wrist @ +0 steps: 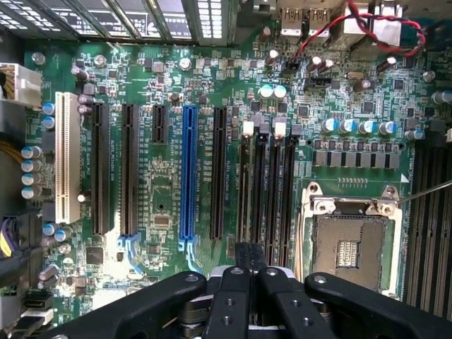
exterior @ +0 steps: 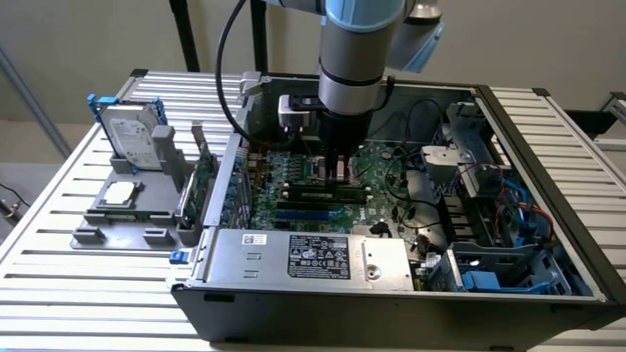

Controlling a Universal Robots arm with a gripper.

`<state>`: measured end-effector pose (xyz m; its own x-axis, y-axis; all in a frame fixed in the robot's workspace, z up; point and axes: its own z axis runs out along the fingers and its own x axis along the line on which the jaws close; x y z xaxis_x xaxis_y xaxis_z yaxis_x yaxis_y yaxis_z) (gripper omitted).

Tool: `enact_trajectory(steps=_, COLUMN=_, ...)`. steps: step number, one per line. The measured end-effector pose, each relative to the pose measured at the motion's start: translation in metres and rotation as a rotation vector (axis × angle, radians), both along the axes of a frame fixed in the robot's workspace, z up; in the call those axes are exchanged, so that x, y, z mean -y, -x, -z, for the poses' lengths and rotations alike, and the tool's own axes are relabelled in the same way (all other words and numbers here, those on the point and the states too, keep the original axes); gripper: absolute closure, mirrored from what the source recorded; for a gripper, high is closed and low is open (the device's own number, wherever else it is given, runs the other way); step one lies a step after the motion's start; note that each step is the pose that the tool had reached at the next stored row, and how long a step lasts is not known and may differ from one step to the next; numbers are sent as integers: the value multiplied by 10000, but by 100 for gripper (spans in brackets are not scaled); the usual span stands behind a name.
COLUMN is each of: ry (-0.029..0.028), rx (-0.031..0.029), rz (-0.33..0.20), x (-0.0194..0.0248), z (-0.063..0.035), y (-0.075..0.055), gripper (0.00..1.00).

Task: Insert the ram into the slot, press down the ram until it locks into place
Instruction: 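Press down the ram until it locks into place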

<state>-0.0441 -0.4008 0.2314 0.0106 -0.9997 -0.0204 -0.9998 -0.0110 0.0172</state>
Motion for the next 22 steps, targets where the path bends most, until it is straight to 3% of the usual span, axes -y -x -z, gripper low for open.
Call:
enact_trajectory(steps=6, ry=0, rx=0, rz=1, x=0, z=40, y=0, gripper=89)
enact_trajectory(steps=7, ry=-21, rx=5, rz=2, x=0, z=11, y=0, gripper=89)
enact_trajectory(steps=12, ry=-10, rx=-41, rz=-1, x=21, z=-207, y=-1, gripper=89)
enact_trajectory(steps=22, ry=-8, rx=-43, rz=0, x=21, z=-208, y=-1, gripper=89)
